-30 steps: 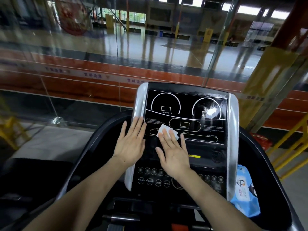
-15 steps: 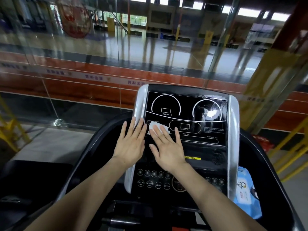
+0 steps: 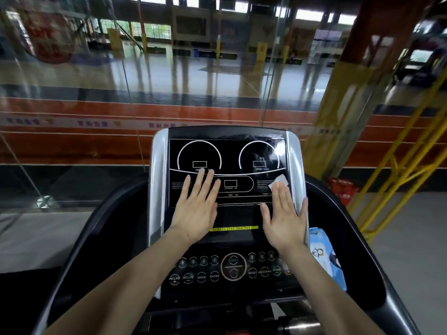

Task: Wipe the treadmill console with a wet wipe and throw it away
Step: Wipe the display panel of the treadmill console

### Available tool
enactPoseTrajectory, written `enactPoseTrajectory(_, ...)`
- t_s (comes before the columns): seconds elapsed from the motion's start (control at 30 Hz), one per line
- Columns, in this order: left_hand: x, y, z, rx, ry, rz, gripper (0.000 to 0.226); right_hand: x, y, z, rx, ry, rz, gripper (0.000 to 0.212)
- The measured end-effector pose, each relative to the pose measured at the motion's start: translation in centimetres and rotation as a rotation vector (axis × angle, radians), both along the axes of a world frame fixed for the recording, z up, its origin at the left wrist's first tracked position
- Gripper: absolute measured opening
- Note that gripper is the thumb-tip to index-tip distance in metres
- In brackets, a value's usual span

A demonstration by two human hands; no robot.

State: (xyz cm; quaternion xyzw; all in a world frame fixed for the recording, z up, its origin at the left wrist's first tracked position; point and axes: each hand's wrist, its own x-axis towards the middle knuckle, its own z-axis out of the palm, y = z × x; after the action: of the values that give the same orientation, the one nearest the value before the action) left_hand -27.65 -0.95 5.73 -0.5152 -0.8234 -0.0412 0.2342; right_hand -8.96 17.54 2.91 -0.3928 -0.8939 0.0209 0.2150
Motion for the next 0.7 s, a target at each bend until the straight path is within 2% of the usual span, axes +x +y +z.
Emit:
enactPoseTrajectory(0.2,-1.2,-1.4,-0.1,0.037,-0.027,0.066,0.066,-3.0,-2.4,0.4,-0.066,0.107,0.008,0.071)
enactPoseTrajectory(0.47,-4.2,-7.6,-0.7,0.074,-0.028,0.246,0.064,-11.2,-8.6,2.4,0.069,0.018,0.34,0.065)
enactPoseTrajectory(0.7,-5.4,-10.4,0.0,0.026,-0.023,0.261,0.067,-14.5,-12.6,2.6,0.215,-0.112,0.599,0.063)
